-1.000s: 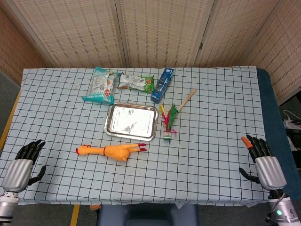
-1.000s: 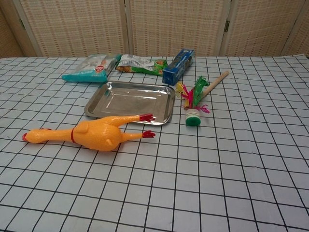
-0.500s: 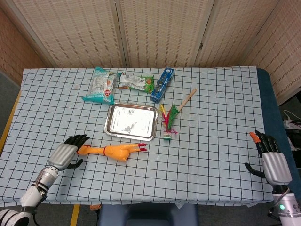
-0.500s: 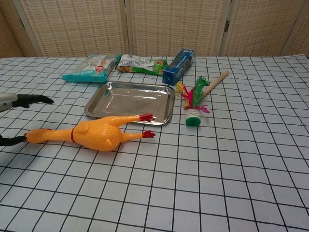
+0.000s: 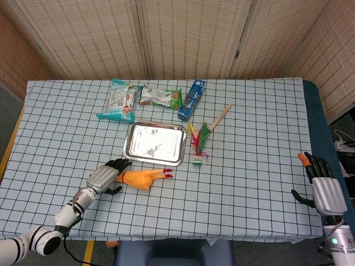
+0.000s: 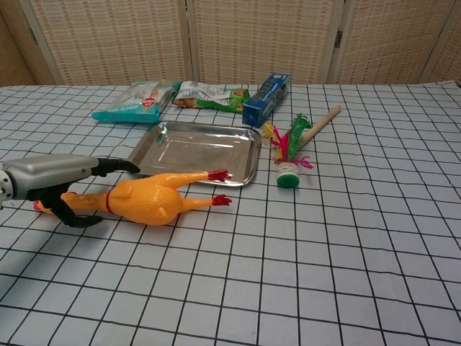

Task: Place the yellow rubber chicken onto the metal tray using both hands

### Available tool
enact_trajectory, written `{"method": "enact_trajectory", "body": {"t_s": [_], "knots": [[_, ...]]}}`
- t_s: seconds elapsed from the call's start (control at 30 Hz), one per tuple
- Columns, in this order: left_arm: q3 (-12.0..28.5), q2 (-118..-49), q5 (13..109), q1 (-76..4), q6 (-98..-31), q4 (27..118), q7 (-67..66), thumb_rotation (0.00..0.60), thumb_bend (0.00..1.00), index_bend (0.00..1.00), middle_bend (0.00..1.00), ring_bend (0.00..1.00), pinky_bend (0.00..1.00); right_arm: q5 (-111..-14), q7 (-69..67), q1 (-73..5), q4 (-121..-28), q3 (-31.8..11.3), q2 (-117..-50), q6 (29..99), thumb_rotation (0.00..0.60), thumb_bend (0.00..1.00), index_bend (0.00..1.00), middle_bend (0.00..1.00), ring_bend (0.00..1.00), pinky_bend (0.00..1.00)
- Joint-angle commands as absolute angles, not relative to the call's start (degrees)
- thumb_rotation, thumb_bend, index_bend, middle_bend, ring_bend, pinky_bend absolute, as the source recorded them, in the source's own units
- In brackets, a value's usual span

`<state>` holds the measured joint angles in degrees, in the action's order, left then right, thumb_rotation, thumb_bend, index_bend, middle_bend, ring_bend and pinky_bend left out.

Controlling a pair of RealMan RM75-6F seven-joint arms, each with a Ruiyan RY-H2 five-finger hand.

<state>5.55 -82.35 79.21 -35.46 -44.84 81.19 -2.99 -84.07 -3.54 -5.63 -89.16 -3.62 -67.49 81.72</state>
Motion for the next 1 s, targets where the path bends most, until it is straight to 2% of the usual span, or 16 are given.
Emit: {"method": "enact_trajectory", "body": {"t_s": [0.03, 0.1, 0.2, 0.4, 0.6, 0.67, 0.8, 0.87, 1.0], "knots": [[4.94, -83.56, 80.19, -35.86, -45.54, 79.95, -1.92, 0.6, 0.37, 0.32, 0.03, 0.01, 0.13, -84.03, -3.6, -5.53, -89.28, -3.71, -67.42, 81.93, 0.6, 0.18, 0.0, 0.0, 0.0, 0.0], [4.64, -84.49, 80.69, -36.08, -45.91, 78.83, -0.91, 0.6, 0.37, 0.48, 0.07, 0.02, 0.13, -83.99, -3.56, -5.47, -89.31, -3.79, -67.38, 82.1, 0.6, 0.18, 0.0, 0.0, 0.0, 0.0], [4.22, -85.76, 81.82, -36.41, -46.94, 76.9, -0.28, 0.6, 0.41, 0.63, 0.15, 0.06, 0.15, -83.98, -3.65, -5.42, -89.36, -3.78, -67.32, 82.11, 0.6, 0.18, 0.0, 0.0, 0.0, 0.0], [4.21, -88.74, 83.6, -35.96, -51.72, 74.08, 0.42, 0.6, 0.54, 0.83, 0.34, 0.18, 0.22, -84.21, -3.94, -5.25, -89.64, -3.8, -67.16, 82.5, 0.6, 0.18, 0.0, 0.0, 0.0, 0.0], [4.71, -88.8, 85.39, -34.94, -57.64, 74.32, 0.81, 0.6, 0.57, 0.86, 0.46, 0.29, 0.3, -86.2, -5.13, -5.46, -91.25, -3.71, -66.51, 83.39, 0.6, 0.18, 0.0, 0.0, 0.0, 0.0], [4.95, -88.56, 85.49, -34.67, -58.95, 74.88, 0.26, 0.6, 0.57, 0.87, 0.53, 0.34, 0.34, -87.44, -6.21, -6.4, -92.87, -3.74, -65.39, 82.58, 0.6, 0.18, 0.0, 0.0, 0.0, 0.0], [5.42, -87.8, 84.99, -34.32, -60.51, 77.13, -1.18, 0.6, 0.57, 0.87, 0.72, 0.47, 0.41, -89.92, -8.26, -10.98, -99.72, -4.74, -60.17, 77.29, 0.6, 0.18, 0.0, 0.0, 0.0, 0.0], [5.46, -87.34, 84.79, -34.15, -60.91, 78.53, -1.23, 0.6, 0.57, 0.87, 0.76, 0.51, 0.44, -89.66, -8.34, -13.62, -103.16, -5.65, -57.91, 73.67, 0.6, 0.18, 0.0, 0.0, 0.0, 0.0], [5.7, -86.33, 84.3, -33.95, -61.67, 81.86, -2.67, 0.6, 0.58, 0.87, 0.77, 0.52, 0.45, -85.4, -8.06, -21.07, -109.11, -8.85, -54.75, 62.88, 0.6, 0.18, 0.0, 0.0, 0.0, 0.0]]}}
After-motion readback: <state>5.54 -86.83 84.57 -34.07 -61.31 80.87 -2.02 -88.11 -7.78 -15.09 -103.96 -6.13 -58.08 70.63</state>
